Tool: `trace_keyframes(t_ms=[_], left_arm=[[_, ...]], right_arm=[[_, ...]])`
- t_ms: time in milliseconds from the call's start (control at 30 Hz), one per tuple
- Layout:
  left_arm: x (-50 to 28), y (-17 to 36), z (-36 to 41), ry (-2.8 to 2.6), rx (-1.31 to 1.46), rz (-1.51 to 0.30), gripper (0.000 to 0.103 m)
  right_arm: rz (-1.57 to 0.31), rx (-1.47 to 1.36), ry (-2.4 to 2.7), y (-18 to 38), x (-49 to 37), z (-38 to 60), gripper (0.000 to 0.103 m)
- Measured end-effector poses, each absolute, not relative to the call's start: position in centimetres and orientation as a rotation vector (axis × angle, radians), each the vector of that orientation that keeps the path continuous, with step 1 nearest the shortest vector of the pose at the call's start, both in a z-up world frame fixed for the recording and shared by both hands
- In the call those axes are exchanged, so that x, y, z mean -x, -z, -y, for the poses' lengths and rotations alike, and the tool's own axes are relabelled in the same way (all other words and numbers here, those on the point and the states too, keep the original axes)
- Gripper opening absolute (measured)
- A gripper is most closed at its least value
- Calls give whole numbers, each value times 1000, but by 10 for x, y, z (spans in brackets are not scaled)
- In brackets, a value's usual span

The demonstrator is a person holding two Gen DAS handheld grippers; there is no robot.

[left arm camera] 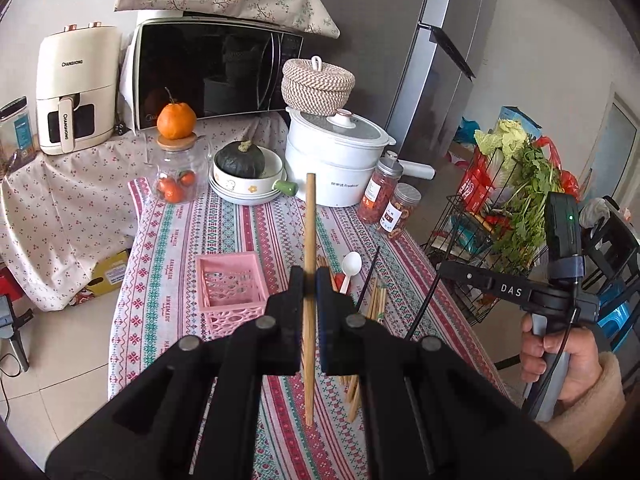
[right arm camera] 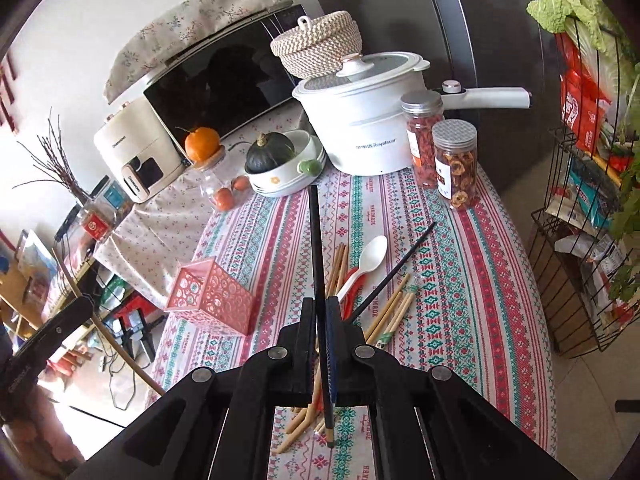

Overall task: Organize utensils
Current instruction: 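Lift the wooden chopstick upright with the left tool while the right tool grasps a black chopstick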

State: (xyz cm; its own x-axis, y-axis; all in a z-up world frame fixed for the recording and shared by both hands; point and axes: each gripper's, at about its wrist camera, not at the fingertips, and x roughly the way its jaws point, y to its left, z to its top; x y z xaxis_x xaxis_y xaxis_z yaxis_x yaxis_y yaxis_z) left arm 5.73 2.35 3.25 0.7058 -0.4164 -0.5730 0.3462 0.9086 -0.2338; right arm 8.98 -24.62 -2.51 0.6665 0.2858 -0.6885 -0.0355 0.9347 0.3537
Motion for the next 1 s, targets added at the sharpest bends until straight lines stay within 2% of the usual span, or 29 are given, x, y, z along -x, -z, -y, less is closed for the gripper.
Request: trace_keyframes(t_ms=[233, 467, 533, 600, 633, 833, 1000], left_arm=[[-54, -55, -41, 368, 159, -518, 7], [-63, -45, -46, 380, 222, -587, 7], [-64, -39, -45, 400, 231, -624, 7], [-64, -34, -44, 413, 226, -648, 7], [-64, -31, -42, 417, 215, -659, 7], [-74, -11, -32, 443, 188, -730, 7], [-77, -4, -28, 457, 176, -760, 7]], right_arm=[[-674, -313, -216, -15, -72, 245, 2], [-728, -323, -202, -14, -92, 260, 5], [-793, -345, -169, 2, -106, 275, 13], [-856, -365, -109, 25, -119, 293, 35], [-890, -374, -71, 38, -125, 303, 38], [-1091, -482, 47, 121, -160, 336, 39], [-1133, -445, 112, 153, -187, 332, 39]])
